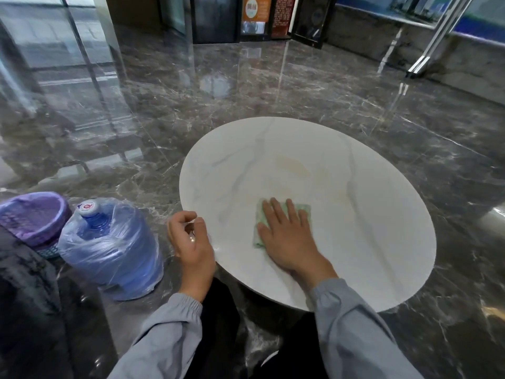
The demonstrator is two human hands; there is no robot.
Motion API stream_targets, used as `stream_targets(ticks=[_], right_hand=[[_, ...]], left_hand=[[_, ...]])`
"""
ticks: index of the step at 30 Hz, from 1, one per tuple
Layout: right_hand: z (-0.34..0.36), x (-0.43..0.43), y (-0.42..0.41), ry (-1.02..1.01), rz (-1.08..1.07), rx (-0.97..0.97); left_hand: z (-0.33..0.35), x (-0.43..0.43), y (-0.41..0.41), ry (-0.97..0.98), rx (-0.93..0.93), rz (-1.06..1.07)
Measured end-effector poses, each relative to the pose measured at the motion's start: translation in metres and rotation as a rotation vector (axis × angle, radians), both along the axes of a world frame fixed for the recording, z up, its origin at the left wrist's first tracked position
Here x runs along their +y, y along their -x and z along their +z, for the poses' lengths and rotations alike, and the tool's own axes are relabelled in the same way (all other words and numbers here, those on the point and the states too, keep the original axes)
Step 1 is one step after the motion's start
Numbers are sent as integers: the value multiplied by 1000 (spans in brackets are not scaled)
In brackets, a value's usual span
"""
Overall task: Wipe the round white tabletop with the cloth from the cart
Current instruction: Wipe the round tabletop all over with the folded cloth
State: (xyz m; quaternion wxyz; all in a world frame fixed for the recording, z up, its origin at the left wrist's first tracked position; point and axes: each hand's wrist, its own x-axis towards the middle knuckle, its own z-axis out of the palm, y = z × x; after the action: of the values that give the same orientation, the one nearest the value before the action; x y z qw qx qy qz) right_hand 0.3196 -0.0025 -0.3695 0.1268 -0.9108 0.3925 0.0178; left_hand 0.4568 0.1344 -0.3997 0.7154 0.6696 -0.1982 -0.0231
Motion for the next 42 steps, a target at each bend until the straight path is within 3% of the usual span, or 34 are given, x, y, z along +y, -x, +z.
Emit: stream_targets(ticks=[4,7,9,13,16,25,27,34,42], right_hand=[[-5,59,-44,36,241,-2],[-2,43,-34,-5,288,-42],[-4,12,-13,10,221,-52],[-3,-56,25,33,-111,5],[-1,-54,11,-39,-199,13],[-2,37,-47,13,328,-39],[-2,12,-34,27,290,-42],[2,-75,-7,-23,-172,50],[1,32,-94,18,379,17]], left_hand=[[-2,-1,-12,21,97,92],[2,-3,-15,58,131,110],[3,-3,-14,38,132,79],[7,-7,-15,27,152,42],[17,-16,-22,-29,165,31],[12,-35,-35,24,105,41],[11,-36,-36,30,107,55],[4,-39,-37,-47,96,8],[8,-37,-35,71,192,56]])
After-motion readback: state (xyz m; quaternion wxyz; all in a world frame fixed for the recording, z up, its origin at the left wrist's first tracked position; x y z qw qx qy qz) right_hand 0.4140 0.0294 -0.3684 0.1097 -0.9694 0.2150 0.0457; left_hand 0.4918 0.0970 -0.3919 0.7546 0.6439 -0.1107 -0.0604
